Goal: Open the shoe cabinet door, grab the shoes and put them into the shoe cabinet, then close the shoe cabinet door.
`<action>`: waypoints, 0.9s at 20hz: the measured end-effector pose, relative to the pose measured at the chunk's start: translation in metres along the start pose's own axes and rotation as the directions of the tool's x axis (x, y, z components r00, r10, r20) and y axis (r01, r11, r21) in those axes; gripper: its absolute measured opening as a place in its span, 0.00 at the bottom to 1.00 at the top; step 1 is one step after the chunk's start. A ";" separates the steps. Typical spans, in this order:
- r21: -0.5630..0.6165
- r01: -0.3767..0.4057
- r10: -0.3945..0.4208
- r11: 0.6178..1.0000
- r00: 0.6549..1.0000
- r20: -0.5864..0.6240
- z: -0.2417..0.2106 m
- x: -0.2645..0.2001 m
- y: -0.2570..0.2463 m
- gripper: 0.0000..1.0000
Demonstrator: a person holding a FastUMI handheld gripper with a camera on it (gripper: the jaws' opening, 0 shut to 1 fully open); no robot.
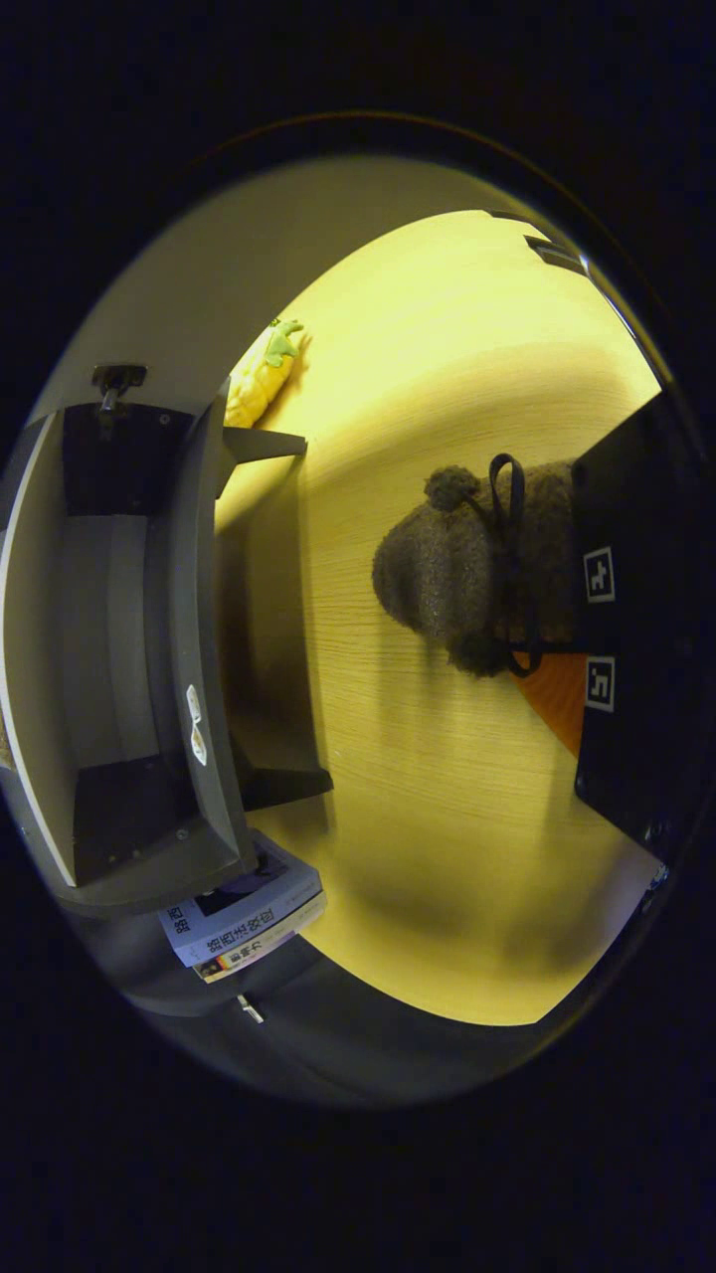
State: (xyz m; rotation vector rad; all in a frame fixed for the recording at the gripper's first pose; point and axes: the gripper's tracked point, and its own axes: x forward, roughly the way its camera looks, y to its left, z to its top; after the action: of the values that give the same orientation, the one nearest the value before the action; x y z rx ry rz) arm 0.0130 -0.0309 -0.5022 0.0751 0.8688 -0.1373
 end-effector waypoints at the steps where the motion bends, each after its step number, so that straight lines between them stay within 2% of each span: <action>1: -0.006 -0.004 0.004 1.000 1.000 0.009 0.003 -0.010 0.000 0.05; 8: 0.012 -0.084 0.082 0.996 0.987 0.139 0.057 -0.103 0.007 0.05; 15: -0.015 -0.094 0.095 0.995 0.952 0.293 0.155 -0.177 0.009 0.05; 18: -0.003 -0.066 0.064 0.998 0.939 0.338 0.200 -0.191 0.004 0.05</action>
State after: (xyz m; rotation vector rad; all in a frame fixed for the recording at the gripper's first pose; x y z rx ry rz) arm 0.0430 -0.0338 -0.2277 0.0851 0.5212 -0.0881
